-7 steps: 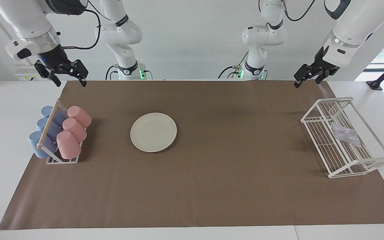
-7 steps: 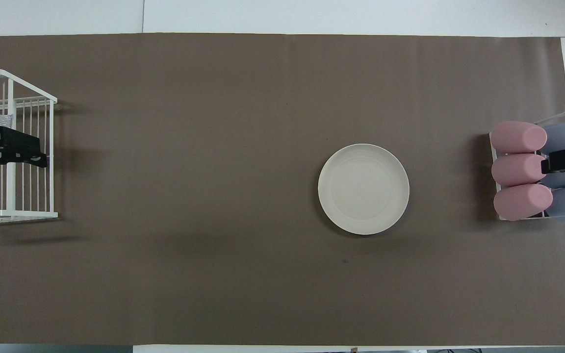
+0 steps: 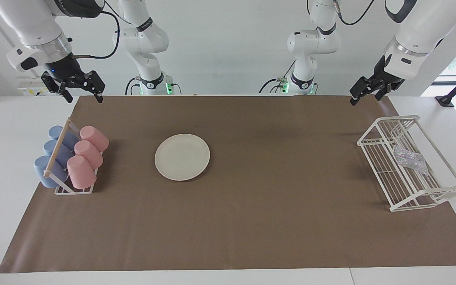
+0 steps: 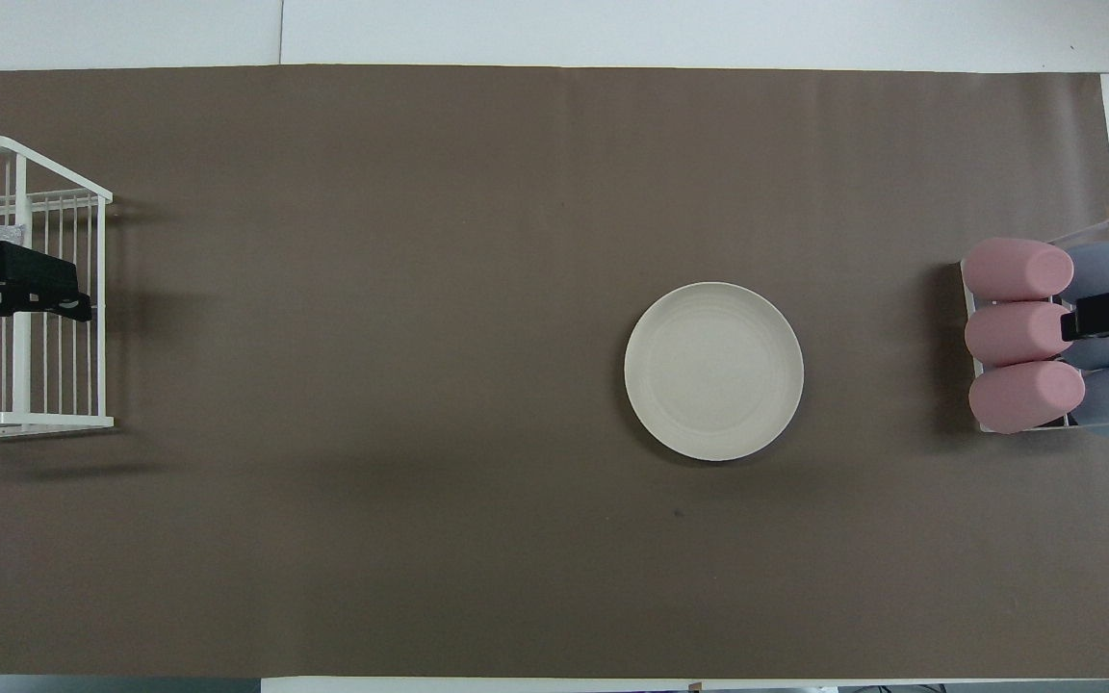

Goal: Wipe plate with sponge

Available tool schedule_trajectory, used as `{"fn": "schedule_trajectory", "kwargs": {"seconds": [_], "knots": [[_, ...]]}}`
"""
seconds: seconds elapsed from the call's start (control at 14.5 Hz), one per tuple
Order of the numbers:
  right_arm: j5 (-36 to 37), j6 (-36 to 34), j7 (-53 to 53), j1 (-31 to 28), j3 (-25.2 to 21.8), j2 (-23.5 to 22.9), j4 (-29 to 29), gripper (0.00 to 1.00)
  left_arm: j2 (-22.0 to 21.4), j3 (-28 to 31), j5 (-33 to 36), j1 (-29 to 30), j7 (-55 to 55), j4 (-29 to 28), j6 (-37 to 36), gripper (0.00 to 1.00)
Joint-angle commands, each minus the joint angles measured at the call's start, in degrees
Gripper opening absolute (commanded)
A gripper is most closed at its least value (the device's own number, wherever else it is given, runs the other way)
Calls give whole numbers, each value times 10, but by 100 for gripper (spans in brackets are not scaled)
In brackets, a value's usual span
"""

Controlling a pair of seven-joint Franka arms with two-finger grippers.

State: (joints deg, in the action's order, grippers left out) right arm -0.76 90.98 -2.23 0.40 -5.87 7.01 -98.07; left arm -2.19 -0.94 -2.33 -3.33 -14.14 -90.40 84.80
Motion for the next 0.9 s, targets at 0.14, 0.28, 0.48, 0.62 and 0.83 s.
{"fn": "schedule_trajectory", "kwargs": {"seconds": [0.14,0.28,0.48,0.62,0.83], "knots": [[8,-6,33,0,5,0,2,100,-14,1,27,-2,-28,-34,30,100],[8,-8,85,0,6,1,1,100,-23,-3,107,-5,-27,-82,88,100],[7,-9,167,3,9,2,0,100,1,-3,208,-6,-27,-135,165,100],[7,-9,187,4,9,3,-3,100,30,-3,322,-12,-29,-166,224,100],[7,-9,235,5,9,6,-11,100,89,-3,432,-22,-101,-168,261,100]]}}
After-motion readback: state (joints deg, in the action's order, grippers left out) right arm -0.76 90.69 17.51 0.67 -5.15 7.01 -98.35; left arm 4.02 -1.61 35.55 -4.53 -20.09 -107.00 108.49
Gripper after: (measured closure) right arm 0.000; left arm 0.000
